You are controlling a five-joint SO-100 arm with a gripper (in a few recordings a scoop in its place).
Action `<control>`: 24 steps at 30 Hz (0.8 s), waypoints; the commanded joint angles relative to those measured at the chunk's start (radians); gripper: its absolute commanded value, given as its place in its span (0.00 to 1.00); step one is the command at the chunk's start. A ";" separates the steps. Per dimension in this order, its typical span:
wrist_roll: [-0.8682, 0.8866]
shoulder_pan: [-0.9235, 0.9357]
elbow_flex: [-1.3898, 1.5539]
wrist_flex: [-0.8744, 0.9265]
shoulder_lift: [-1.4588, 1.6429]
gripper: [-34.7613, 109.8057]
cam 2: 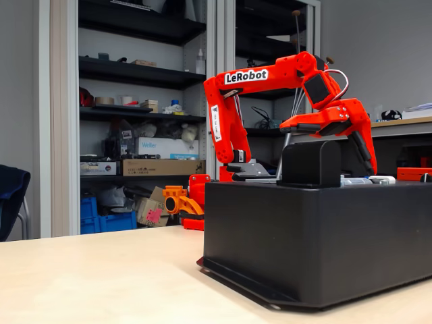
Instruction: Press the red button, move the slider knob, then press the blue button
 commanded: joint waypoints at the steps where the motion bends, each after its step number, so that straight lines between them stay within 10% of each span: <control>1: 0.009 -0.012 0.020 -0.009 0.038 0.95; 24: 0.012 -0.018 0.043 -0.025 0.049 0.95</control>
